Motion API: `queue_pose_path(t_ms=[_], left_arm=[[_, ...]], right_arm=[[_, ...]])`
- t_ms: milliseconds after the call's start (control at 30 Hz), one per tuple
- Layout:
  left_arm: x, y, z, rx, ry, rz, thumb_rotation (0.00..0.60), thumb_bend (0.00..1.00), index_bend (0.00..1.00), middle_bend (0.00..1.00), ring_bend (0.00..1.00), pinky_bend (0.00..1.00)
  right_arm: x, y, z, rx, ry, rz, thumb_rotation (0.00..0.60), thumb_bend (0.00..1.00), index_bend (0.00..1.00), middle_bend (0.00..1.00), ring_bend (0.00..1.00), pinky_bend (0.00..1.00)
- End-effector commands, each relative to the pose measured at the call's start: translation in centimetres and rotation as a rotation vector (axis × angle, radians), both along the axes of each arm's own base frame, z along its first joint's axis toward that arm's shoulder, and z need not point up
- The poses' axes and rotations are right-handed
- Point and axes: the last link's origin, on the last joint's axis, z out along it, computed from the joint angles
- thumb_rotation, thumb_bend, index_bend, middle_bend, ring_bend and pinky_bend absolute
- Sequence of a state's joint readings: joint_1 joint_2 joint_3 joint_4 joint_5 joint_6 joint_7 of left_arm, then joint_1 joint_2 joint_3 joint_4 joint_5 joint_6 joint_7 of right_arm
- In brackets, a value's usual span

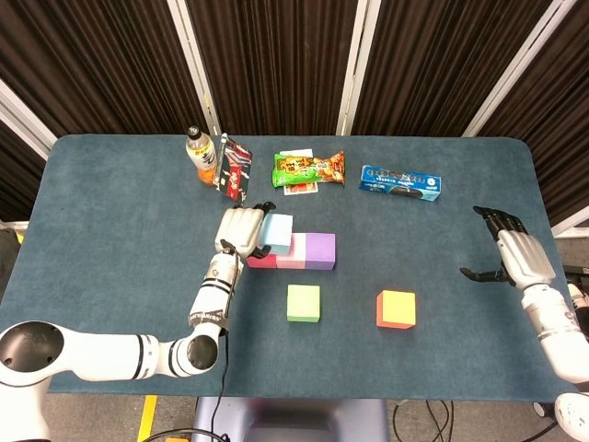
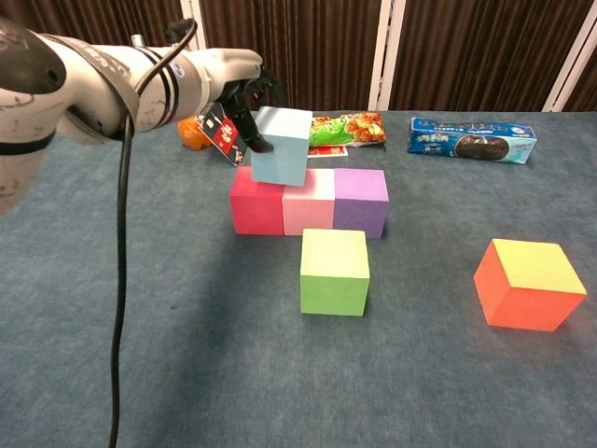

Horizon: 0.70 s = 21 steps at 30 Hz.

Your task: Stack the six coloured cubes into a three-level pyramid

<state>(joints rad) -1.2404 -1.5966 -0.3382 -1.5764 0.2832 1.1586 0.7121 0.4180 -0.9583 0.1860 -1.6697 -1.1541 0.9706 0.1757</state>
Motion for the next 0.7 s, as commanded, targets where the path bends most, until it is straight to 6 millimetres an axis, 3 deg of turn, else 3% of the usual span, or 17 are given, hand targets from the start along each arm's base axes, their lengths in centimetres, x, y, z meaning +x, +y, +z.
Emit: queue_pose_path(t_ms=[33, 700], left_arm=[[-0.1, -0.2, -0.1, -0.001, -0.016, 0.014, 0.600, 0.32, 0.19, 0.41, 0.37, 0.28], [-0.5, -0.5, -1.3, 0.005, -0.030, 0.037, 0.600, 0.32, 0.18, 0.39, 0.36, 0.27]], right_arm=[[0.0, 0.0, 0.0, 0.001, -0.002, 0.001, 0.600, 0.28, 0.07, 0.17, 0.03, 0.10], [-0.3, 0.0, 0.0, 0.005, -0.004, -0.001, 0.600, 0.28, 0.07, 0.17, 0.03, 0.10]])
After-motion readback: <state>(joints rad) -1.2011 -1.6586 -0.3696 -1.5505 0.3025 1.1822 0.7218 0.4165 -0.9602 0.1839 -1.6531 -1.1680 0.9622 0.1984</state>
